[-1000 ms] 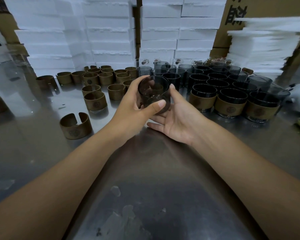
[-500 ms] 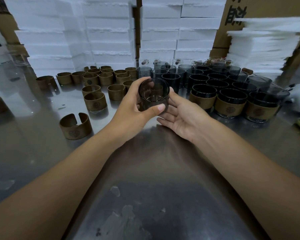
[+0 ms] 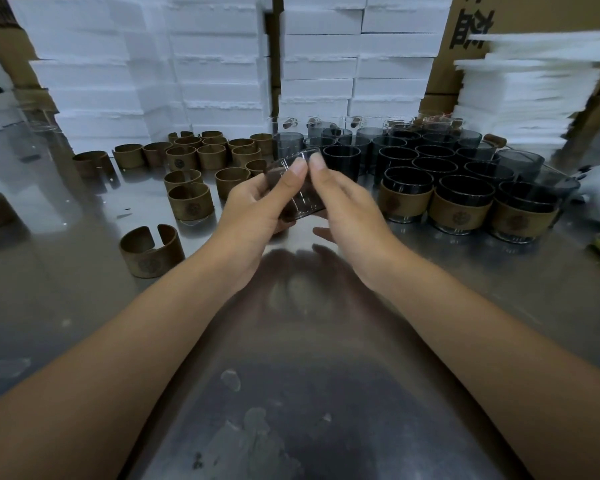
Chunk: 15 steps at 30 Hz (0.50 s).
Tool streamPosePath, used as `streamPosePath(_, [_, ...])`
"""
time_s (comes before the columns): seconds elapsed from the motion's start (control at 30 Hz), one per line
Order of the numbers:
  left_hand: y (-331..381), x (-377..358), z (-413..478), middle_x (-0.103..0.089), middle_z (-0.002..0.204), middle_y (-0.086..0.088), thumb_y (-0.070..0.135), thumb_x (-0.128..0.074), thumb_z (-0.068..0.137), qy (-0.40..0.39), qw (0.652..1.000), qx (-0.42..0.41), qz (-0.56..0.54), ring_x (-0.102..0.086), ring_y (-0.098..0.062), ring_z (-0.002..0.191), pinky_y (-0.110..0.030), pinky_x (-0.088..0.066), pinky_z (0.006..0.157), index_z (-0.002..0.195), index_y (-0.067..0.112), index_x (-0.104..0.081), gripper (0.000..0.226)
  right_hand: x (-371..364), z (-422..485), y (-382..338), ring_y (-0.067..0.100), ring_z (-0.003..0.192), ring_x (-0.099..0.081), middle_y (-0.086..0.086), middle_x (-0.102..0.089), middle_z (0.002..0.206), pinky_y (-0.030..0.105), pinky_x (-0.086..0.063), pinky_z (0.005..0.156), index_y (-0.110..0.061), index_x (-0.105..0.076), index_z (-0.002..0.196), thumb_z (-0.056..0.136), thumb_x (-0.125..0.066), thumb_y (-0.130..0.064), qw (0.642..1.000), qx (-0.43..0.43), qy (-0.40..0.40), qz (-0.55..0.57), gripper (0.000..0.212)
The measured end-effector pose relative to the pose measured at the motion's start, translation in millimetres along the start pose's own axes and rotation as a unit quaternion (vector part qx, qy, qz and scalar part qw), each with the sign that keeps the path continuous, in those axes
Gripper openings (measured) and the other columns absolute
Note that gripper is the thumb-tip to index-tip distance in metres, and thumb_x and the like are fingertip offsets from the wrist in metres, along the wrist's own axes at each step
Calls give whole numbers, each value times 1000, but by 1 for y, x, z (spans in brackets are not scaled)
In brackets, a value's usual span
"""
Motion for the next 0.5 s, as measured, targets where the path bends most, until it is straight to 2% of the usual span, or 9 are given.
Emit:
streamPosePath(0.07, [0, -1, 0, -73, 94, 0, 57, -64, 68, -15, 1000, 6, -11, -67, -14, 93, -35, -51, 83, 105, 13, -69, 57, -2, -1, 1, -20, 80, -58, -27, -67, 85, 19, -47, 83, -38, -63, 89, 93, -46, -52, 1000, 7, -11, -11, 23])
streamPosePath(0.2, [-1, -2, 0, -73, 99, -2, 53, -66, 66, -15, 999, 18, -48, -67, -15, 99, -36, -49, 93, 102, 15, -69, 52, -1, -1, 2, -8, 91, -63, -14, -71, 99, 24, -49, 90, -32, -66, 96, 93, -50, -50, 1000, -3, -11, 7, 25])
streamPosePath(0.3, [-1, 0, 1, -73, 103, -5, 48, -71, 64, -9, 997, 19, -75, -68, -17, 101, -36, -50, 94, 99, 16, -70, 47, 0, -1, 2, 2, 96, -65, -9, -73, 99, 30, -49, 95, -27, -70, 96, 91, -54, -49, 1000, -18, -2, 26, 28])
streamPosePath(0.37, [-1, 2, 1, -74, 97, -5, 47, -73, 61, 2, 996, 21, -88, -70, -17, 96, -35, -52, 92, 96, 16, -70, 47, 0, -1, 2, 8, 96, -65, -7, -73, 98, 36, -49, 94, -25, -72, 96, 90, -57, -48, 999, -29, 3, 36, 28])
streamPosePath(0.43, [-1, 3, 1, -74, 94, -5, 45, -74, 60, 6, 995, 25, -95, -70, -16, 92, -36, -51, 93, 93, 15, -70, 45, 1, -2, 2, 6, 90, -63, -9, -71, 94, 35, -49, 91, -24, -72, 98, 89, -60, -47, 998, -38, 11, 57, 28])
streamPosePath(0.5, [1, 2, 1, -74, 97, -7, 43, -72, 64, 1, 994, 28, -105, -70, -18, 94, -37, -51, 95, 100, 12, -69, 48, 1, -2, 2, 4, 90, -61, -8, -71, 95, 32, -48, 90, -22, -71, 103, 86, -63, -47, 996, -45, 13, 75, 31])
Point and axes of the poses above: each hand's wrist, its own z-axis towards the middle knuckle, its own x-axis out of the back of the hand, y = z × x, the point moved 5 cm from there along z, towards the middle knuckle
